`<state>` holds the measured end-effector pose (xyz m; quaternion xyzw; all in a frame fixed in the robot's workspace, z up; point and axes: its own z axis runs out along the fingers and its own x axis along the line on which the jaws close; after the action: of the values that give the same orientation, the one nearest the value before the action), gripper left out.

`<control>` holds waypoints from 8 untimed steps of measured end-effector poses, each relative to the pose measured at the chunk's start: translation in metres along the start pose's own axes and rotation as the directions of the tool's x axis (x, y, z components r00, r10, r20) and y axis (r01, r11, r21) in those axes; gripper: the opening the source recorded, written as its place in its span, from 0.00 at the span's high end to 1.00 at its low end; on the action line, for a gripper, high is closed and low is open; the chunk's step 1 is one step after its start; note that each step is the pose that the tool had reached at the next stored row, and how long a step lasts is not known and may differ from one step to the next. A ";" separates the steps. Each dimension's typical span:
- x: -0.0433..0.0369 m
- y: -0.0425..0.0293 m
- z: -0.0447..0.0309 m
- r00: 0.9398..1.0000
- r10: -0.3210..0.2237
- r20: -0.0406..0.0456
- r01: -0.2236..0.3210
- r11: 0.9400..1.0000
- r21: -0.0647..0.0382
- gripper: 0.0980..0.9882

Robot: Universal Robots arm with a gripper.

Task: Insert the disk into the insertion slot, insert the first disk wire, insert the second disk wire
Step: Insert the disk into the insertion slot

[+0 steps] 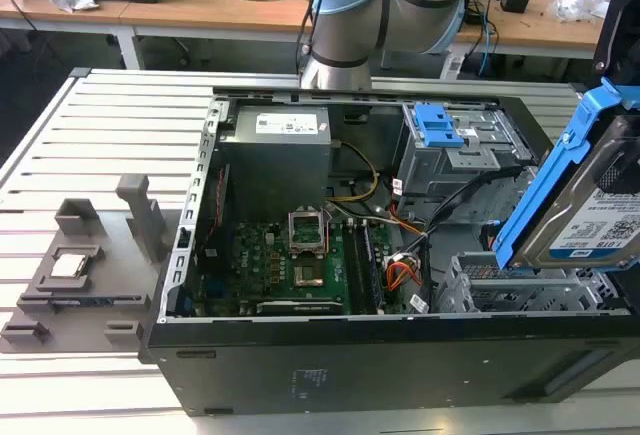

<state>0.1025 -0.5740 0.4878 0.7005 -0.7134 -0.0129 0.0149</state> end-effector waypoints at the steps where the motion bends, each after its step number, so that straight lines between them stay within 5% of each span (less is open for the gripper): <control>1: 0.0000 0.0000 0.0006 1.000 0.000 0.000 0.000 1.000 0.000 0.70; 8: 0.0000 -0.0003 0.0066 1.000 0.000 0.000 0.000 1.000 0.000 0.70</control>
<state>0.1025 -0.5740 0.4813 0.7005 -0.7134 -0.0129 0.0149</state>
